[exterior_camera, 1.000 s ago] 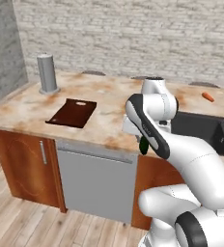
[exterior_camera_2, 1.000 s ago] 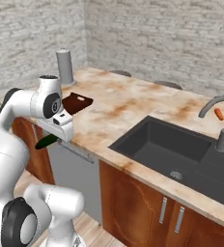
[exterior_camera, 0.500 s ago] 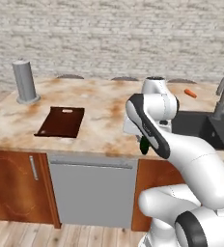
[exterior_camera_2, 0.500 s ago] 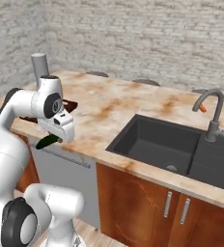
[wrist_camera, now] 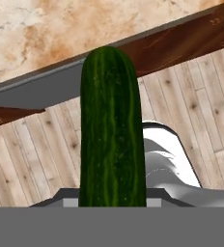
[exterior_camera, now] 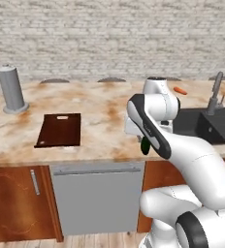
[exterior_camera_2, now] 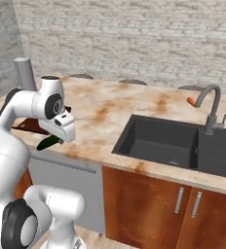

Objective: Place the two vegetables and bowl onto the tray for setting up a vegetable dip station.

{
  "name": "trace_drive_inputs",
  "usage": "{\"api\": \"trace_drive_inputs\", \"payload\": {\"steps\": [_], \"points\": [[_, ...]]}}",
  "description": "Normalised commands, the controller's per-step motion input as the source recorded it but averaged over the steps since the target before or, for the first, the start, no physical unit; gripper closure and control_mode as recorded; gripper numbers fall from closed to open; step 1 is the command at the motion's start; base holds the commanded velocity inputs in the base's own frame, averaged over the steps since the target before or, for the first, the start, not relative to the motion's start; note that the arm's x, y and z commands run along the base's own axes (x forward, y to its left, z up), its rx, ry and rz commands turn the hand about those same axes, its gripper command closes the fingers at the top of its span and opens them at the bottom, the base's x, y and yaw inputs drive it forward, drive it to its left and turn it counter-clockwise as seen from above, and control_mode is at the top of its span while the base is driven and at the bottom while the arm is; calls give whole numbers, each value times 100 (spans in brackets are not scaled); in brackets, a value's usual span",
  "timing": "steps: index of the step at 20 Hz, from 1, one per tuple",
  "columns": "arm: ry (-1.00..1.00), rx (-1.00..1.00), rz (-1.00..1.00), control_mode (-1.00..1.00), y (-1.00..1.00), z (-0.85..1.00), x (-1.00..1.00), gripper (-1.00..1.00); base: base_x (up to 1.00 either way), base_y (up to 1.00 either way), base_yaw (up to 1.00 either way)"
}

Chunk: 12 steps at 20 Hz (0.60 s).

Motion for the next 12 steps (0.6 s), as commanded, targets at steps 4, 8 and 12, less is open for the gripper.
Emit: {"api": "trace_drive_inputs", "payload": {"steps": [4,8,12], "points": [[0,0,0,100,0,0,0,100,0,61,-21],[0,0,0,100,0,0,0,100,0,65,-15],[0,0,0,100,0,0,0,100,0,67,-10]]}}
